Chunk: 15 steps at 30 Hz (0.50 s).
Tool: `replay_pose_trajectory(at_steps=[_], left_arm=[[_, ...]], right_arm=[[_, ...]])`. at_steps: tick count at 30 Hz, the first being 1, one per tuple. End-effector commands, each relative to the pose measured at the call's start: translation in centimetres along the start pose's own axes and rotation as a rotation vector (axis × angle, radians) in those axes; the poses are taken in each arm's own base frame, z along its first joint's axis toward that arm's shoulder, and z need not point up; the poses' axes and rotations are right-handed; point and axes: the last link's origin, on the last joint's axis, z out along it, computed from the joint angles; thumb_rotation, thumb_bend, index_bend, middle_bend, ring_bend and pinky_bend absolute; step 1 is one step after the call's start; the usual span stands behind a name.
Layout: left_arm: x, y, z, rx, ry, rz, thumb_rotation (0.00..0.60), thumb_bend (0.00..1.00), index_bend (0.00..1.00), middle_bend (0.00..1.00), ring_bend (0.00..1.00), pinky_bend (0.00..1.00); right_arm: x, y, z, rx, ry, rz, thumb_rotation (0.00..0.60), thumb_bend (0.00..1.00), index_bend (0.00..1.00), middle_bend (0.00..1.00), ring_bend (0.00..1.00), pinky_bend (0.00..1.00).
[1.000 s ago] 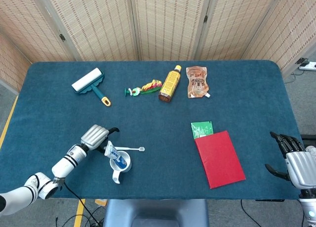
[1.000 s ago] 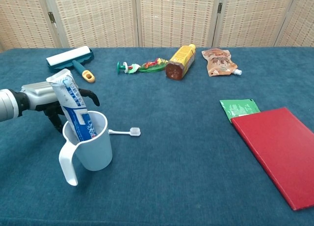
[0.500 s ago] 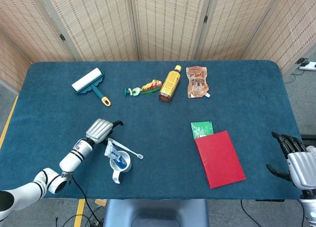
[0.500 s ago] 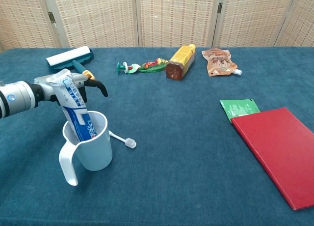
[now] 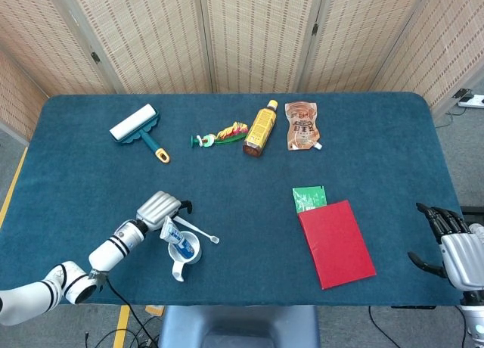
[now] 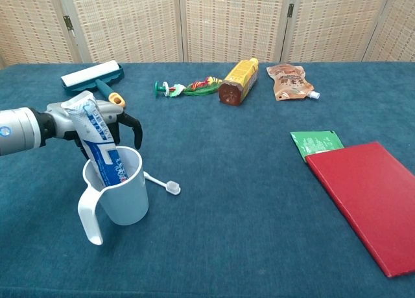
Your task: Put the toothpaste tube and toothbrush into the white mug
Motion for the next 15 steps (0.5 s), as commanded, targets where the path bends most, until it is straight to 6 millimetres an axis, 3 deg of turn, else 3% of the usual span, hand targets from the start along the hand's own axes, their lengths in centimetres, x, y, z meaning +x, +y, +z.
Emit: replay_pose_trajectory(at_steps=[1,15], left_arm=[[0.0,0.2,0.4,0.004,-0.013,0.009,0.6,0.19,0.43,0.97,0.86,1.0],[-0.6,1.1,2.2,0.003,-0.052,0.013,0.6,0.32,0.5,0.98,0.87,1.0]], right_arm=[[0.0,0.1,-0.1,-0.004,0.001,0.001,0.6,0.09,0.09,0.21,0.17,0.18],[0.0,0.5,-0.3,-0.015,0.0,0.001,0.6,0.09,0.09,0.21,0.17,0.18]])
